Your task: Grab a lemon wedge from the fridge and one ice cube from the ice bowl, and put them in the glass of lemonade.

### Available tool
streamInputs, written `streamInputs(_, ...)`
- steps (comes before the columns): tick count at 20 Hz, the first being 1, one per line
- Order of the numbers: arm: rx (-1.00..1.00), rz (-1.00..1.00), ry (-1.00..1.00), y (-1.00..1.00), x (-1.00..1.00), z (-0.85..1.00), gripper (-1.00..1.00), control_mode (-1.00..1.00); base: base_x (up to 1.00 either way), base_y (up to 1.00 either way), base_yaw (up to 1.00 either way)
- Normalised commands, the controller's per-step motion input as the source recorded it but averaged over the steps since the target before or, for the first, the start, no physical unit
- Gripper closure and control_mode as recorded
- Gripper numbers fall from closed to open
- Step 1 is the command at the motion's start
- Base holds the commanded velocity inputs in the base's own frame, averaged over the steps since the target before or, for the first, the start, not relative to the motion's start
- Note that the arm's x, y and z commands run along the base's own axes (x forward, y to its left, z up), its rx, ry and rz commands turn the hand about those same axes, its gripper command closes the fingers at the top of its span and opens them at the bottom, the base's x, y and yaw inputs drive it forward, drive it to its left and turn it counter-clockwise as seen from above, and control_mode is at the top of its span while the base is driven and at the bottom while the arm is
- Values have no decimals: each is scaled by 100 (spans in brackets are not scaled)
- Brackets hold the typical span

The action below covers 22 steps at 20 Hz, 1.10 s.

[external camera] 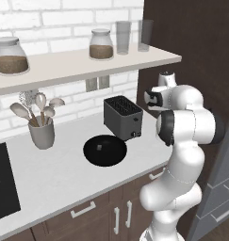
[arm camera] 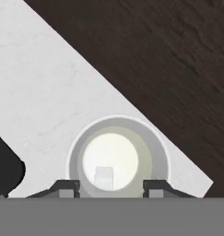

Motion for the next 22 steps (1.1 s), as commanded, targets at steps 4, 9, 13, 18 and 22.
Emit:
streamInputs(4,0,0,0,0,0,0,-100,-100,0,0,0)
streamInputs(9,0,0,0,0,-3,0,-100,-100,0,0,0)
streamInputs(13,7,0,-12,-11,-25,1,-100,-100,0,0,0)
streamInputs(18,14,0,-14,-24,-29,8,-100,-100,0,0,0)
streamInputs(22,15,0,-15,-20,-28,12,-100,-100,0,0,0)
